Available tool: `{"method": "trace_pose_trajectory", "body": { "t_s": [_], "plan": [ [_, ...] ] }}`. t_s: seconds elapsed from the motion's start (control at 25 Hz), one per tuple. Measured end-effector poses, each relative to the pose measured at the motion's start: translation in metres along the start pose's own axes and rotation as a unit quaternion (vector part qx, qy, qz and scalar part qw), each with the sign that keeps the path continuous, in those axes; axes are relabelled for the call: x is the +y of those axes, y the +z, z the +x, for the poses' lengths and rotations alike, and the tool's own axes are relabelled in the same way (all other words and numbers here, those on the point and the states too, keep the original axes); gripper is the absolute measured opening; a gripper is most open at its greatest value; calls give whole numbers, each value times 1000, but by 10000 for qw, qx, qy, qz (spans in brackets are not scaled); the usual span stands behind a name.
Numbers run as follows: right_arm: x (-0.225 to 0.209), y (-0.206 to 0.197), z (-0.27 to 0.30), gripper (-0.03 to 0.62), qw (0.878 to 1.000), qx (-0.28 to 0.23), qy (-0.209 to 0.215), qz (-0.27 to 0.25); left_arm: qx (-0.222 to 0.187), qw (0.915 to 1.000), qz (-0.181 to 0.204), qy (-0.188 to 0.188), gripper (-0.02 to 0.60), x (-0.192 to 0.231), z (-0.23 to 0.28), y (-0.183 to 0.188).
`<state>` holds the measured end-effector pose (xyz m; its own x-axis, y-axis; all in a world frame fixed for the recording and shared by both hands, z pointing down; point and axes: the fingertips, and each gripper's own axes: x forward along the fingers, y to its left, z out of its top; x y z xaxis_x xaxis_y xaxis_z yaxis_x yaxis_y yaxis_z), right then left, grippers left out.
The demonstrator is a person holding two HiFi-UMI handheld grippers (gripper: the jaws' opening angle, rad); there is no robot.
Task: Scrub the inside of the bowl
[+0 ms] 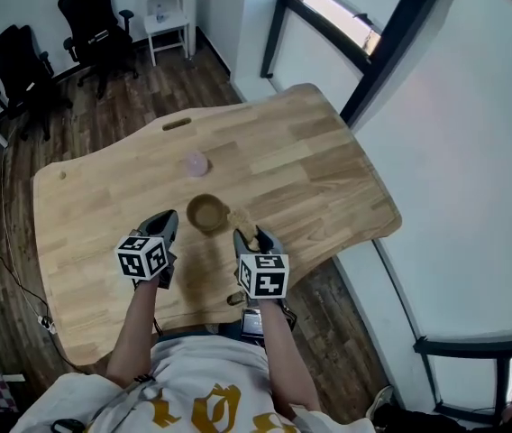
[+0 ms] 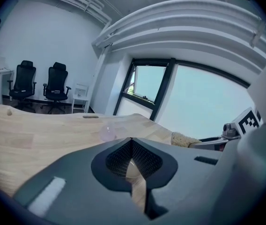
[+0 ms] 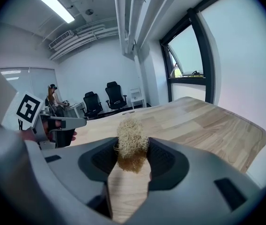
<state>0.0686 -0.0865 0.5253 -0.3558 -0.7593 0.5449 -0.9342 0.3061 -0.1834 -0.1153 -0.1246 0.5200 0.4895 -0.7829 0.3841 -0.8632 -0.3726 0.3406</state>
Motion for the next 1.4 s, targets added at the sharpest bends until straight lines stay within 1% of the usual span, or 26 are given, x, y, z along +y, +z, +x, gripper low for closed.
{"method": "trace_pose_trajectory", "body": {
  "t_s": [0.16, 0.4, 0.52, 0.64, 0.84, 0.92, 1.12, 1.32, 1.4],
  "plan": [
    [3, 6, 17, 172, 9998, 59, 151, -131, 225, 9993, -278, 107, 2, 16, 12, -5],
    [-4, 7, 46, 172, 9991, 177, 339, -165, 584, 9978, -249, 186, 2, 25, 39, -22],
    [-9, 6, 59, 172, 9987, 249, 392, -202, 631, 9970, -356, 271, 3, 37, 48, -24],
    [-13, -2, 70, 172, 9981, 396, 442, -176, 789, 9953, -488, 295, 6, 43, 56, -37],
    [-8, -11, 84, 172, 9965, 582, 576, -186, 1150, 9908, -682, 214, 83, 44, 76, -57],
    [-5, -14, 88, 172, 9956, 645, 642, -210, 1296, 9886, -737, 189, 97, 45, 86, -62],
    [0, -21, 99, 172, 9936, 786, 778, -239, 1557, 9833, -937, 101, 106, 51, 108, -79],
    [9, -24, 111, 172, 9909, 891, 954, -331, 1864, 9771, -1029, 27, 106, 52, 117, -96],
    [13, -26, 114, 172, 9898, 909, 1038, -350, 1916, 9750, -1129, -34, 106, 51, 121, -101]
  ]
}}
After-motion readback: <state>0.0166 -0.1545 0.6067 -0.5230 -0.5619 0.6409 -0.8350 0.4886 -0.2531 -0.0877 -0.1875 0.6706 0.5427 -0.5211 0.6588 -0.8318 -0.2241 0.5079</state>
